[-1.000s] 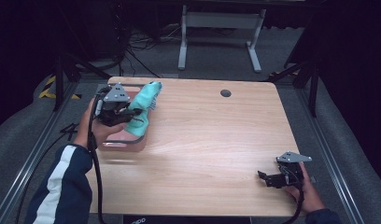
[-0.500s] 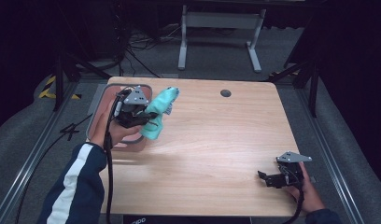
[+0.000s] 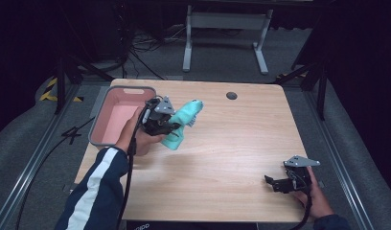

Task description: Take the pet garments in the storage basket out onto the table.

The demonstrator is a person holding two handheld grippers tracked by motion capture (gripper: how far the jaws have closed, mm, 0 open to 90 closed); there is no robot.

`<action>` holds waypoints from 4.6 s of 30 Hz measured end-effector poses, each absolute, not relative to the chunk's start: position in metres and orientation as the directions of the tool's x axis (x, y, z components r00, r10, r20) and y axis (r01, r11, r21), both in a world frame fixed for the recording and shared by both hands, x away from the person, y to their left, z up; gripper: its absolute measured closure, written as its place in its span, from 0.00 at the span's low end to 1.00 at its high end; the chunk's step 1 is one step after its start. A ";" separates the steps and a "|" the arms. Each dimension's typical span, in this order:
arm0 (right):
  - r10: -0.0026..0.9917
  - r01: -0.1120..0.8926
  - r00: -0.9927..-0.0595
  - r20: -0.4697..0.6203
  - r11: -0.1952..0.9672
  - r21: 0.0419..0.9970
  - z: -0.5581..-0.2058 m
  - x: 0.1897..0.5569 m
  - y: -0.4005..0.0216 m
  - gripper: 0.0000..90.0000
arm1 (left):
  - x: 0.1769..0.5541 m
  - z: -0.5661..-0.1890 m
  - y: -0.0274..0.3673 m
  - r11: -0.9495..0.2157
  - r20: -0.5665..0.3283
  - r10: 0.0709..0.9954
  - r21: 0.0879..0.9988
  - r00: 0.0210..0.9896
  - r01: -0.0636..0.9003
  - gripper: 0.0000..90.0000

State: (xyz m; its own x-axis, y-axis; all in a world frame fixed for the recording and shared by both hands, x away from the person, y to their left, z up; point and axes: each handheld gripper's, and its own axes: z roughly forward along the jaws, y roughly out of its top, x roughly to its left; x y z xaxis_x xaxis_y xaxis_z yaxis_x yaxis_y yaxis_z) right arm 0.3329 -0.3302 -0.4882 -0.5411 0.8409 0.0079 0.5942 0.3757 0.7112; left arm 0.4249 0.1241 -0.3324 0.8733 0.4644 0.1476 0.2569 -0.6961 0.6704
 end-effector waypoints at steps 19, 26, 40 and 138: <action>0.841 0.594 -0.541 0.008 0.376 0.711 -0.488 0.333 -0.330 0.01 | 0.437 -0.391 0.086 -0.770 0.082 0.418 0.560 0.905 0.305 0.82; 0.841 0.594 -0.541 0.008 0.376 0.711 -0.488 0.333 -0.330 0.01 | 0.437 -0.409 0.068 -0.788 0.066 0.399 0.535 0.915 0.305 0.81; 0.841 0.594 -0.541 0.008 0.376 0.711 -0.488 0.333 -0.330 0.01 | 0.436 -0.440 0.039 -0.829 0.043 0.353 0.479 0.935 0.290 0.75; 0.843 0.596 -0.538 0.008 0.373 0.711 -0.488 0.333 -0.330 0.01 | 0.349 -0.412 0.154 -0.881 0.242 0.299 0.441 0.923 0.170 0.26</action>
State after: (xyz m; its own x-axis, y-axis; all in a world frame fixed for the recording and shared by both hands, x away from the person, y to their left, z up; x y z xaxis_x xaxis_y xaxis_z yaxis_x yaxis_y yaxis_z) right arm 0.3326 -0.3301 -0.4882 -0.5376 0.8432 0.0081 0.5958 0.3731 0.7112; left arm 0.3492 0.1545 -0.4120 0.9232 0.2989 0.2417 0.1699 -0.8813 0.4410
